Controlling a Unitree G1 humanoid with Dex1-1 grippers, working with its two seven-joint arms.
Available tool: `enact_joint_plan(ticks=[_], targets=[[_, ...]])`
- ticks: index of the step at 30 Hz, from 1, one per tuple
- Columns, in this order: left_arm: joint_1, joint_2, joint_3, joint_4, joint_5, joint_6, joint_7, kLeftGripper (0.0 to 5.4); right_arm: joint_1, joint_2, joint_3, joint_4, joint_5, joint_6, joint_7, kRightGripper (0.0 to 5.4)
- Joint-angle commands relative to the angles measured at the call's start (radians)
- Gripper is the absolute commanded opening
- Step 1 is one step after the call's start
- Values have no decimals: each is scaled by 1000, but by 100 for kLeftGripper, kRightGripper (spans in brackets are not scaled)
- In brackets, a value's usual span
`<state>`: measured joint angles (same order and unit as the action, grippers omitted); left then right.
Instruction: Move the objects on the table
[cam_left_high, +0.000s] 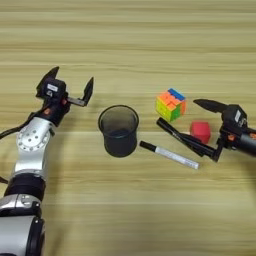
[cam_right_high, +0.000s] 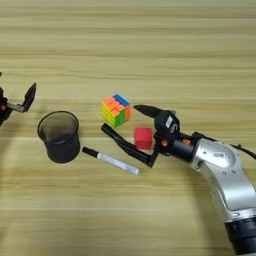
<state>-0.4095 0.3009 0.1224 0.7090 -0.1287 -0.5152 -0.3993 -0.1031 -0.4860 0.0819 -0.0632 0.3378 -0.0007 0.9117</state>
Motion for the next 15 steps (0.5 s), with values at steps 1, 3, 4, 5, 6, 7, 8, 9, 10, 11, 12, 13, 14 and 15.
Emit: enact_joint_plan(ticks=[1, 3, 4, 5, 6, 7, 8, 9, 10, 11, 12, 13, 14, 15], targets=[[-11, -1, -33, 46, 20, 5, -53, 540, -16, 8, 5, -8, -5, 13, -5, 537], [-16, -9, -42, 70, 17, 11, -80, 540, -14, 10, -1, -20, 15, 22, 1, 537], [-18, -11, -44, 75, 10, 18, -98, 540, -13, 9, -5, -24, 21, 25, 3, 537], [-19, -15, -47, 76, -2, 28, -124, 540, -13, 7, -8, -27, 21, 26, 2, 537], [-16, -17, -52, 73, -12, 37, -155, 540, -13, 5, -11, -30, 23, 29, 1, 537], [-12, -17, -60, 72, -12, 37, -177, 540, -12, 4, -14, -34, 26, 31, 1, 537], [-10, -14, -67, 74, -6, 35, -191, 540, -12, 4, -15, -39, 29, 35, 1, 537], [-7, -11, -75, 77, 3, 32, -204, 540, -11, 3, -18, -44, 34, 38, 2, 537], [-6, -8, -82, 83, 15, 25, -212, 540, -10, 2, -19, -49, 39, 40, 4, 537], [-5, -6, -88, 90, 24, 16, -218, 540, -9, 2, -21, -53, 43, 41, 6, 537], [-5, -6, -92, 94, 26, 13, -228, 540, -9, 1, -22, -56, 46, 43, 7, 537], [-4, -7, -94, 96, 22, 13, -240, 540, -9, 1, -23, -59, 49, 46, 7, 537], [-1, -9, -98, 92, 19, 13, -252, 540, -9, 0, -25, -62, 51, 48, 8, 537], [4, -12, -104, 85, 18, 11, -264, 540, -9, -2, -28, -64, 53, 49, 9, 537]])
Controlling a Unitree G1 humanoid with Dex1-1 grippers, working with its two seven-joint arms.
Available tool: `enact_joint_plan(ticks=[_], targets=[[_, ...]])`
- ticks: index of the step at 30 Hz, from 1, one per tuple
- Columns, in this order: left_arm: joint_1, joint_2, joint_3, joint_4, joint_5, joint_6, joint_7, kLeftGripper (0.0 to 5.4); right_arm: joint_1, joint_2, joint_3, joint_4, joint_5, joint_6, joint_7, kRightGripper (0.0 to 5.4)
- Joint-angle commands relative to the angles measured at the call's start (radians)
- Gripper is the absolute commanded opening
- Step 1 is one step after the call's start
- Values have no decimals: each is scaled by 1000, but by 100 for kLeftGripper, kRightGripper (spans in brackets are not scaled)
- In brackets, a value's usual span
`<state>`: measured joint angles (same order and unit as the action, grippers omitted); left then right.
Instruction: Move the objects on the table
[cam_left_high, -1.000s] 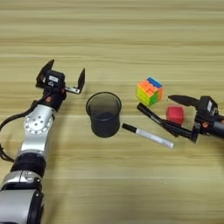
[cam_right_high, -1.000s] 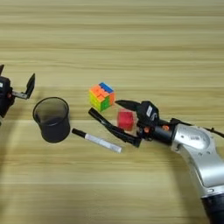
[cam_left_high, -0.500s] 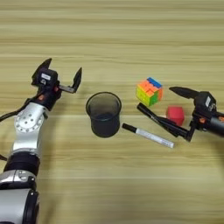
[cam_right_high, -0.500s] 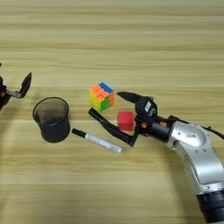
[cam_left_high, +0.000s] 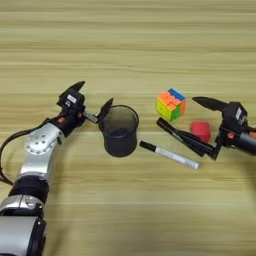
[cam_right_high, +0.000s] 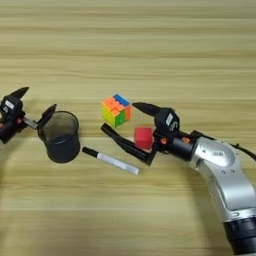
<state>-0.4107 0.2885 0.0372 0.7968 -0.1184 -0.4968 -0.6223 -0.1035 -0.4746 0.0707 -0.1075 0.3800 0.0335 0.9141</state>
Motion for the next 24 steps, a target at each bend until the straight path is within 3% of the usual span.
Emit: enact_joint_plan(ticks=[1, 9, 24], targets=[[11, -1, -25, -12, 7, -11, -51, 540, -8, -15, -19, -22, 13, 17, 8, 537], [44, 3, -62, -78, 7, -38, -109, 540, -10, -20, -38, -34, 22, 23, 14, 537], [177, 4, -144, -346, -91, 31, -322, 540, -13, -18, -48, -45, 17, 22, 12, 537]])
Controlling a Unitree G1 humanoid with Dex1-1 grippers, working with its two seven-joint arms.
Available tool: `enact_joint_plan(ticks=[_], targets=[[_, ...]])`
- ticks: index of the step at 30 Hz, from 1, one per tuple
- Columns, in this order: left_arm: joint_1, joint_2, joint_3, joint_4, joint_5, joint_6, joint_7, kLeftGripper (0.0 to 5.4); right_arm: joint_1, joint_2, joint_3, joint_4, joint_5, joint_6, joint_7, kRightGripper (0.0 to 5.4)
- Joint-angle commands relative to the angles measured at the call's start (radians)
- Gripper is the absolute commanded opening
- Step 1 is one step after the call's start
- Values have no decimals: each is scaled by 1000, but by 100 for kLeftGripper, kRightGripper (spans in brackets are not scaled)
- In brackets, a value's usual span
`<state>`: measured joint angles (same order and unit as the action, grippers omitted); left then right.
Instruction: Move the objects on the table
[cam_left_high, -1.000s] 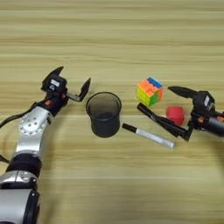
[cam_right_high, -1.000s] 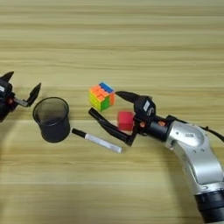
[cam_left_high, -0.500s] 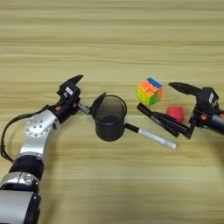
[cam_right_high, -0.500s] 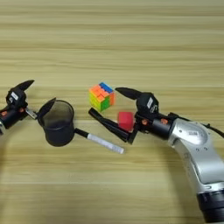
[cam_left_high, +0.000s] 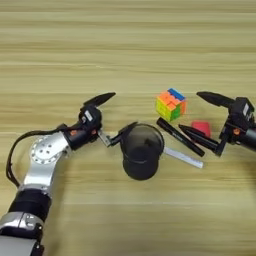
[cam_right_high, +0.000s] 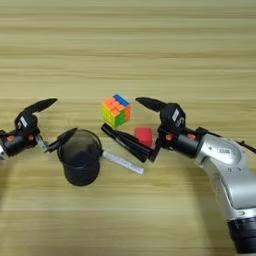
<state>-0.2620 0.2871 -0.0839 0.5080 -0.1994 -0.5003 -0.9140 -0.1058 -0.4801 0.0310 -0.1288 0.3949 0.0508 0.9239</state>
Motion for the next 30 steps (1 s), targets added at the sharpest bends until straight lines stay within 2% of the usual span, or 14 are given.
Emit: enact_joint_plan(ticks=[1, 12, 14, 17, 21, 22, 25, 28, 30], targets=[[34, 7, -27, -69, -13, 39, -36, 540, -10, -13, -8, -25, 2, 5, 3, 537], [73, 17, -38, -159, -54, 94, -83, 540, -9, -16, -13, -36, 5, 8, 3, 537], [62, 13, -24, -149, -48, 91, -58, 540, -10, -17, -15, -35, 5, 8, 3, 537], [15, -1, 18, -85, -21, 62, 31, 540, -16, -15, -18, -32, 5, 9, 0, 537], [-15, -7, 39, -40, -2, 29, 96, 540, -32, -9, -20, -20, -2, 10, -15, 537], [-27, -10, 48, -21, 9, 11, 125, 540, -39, -5, -18, -13, -11, 10, -25, 537], [-57, -29, 90, 7, -27, -16, 161, 540, -83, 22, -5, 29, -41, 28, -80, 537], [-77, -42, 115, 27, -39, -36, 184, 540, -147, 71, 32, 91, -87, 61, -151, 537], [-85, -57, 141, 16, -94, -18, 174, 540, -202, 103, 68, 164, -152, 77, -213, 537]])
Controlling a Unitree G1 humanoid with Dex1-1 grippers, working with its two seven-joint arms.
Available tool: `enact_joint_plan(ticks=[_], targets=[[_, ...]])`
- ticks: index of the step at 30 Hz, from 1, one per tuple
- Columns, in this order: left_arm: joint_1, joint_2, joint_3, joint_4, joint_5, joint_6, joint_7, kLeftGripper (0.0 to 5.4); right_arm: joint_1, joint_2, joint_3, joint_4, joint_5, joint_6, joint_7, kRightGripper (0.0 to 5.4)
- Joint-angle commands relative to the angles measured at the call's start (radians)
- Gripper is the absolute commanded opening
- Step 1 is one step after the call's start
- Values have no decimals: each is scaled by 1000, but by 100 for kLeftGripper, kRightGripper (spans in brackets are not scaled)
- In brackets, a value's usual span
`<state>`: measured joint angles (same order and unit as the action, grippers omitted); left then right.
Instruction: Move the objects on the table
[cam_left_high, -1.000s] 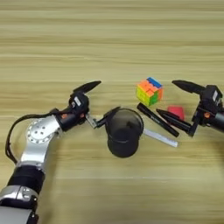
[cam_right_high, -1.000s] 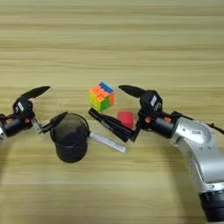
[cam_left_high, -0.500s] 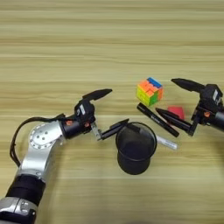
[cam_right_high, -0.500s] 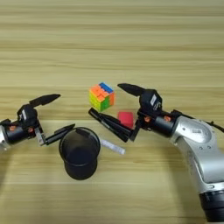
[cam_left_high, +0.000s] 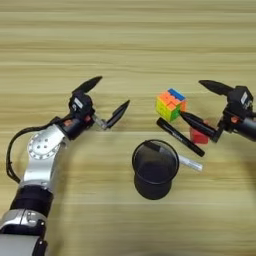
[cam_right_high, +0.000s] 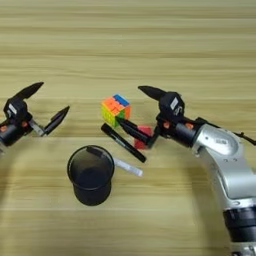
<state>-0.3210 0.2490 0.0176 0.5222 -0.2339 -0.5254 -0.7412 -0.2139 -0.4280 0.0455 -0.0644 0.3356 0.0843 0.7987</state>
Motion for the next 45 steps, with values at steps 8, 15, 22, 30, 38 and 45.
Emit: enact_joint_plan(ticks=[8, 15, 22, 30, 38, 45], targets=[[6, -48, 98, -114, -215, 108, -28, 540, -267, 152, 87, 445, -226, 50, -228, 537], [18, -56, 100, -132, -205, 124, -25, 540, -309, 184, 89, 563, -250, 19, -234, 537], [22, -59, 104, -138, -202, 130, -26, 540, -319, 199, 101, 643, -283, 5, -228, 537], [26, -61, 105, -139, -198, 129, -25, 540, -331, 207, 93, 696, -292, -24, -226, 471], [27, -63, 102, -134, -188, 124, -23, 540, -329, 208, 88, 684, -290, -31, -222, 375], [26, -63, 102, -132, -185, 124, -21, 540, -324, 210, 86, 654, -286, -29, -220, 339]])
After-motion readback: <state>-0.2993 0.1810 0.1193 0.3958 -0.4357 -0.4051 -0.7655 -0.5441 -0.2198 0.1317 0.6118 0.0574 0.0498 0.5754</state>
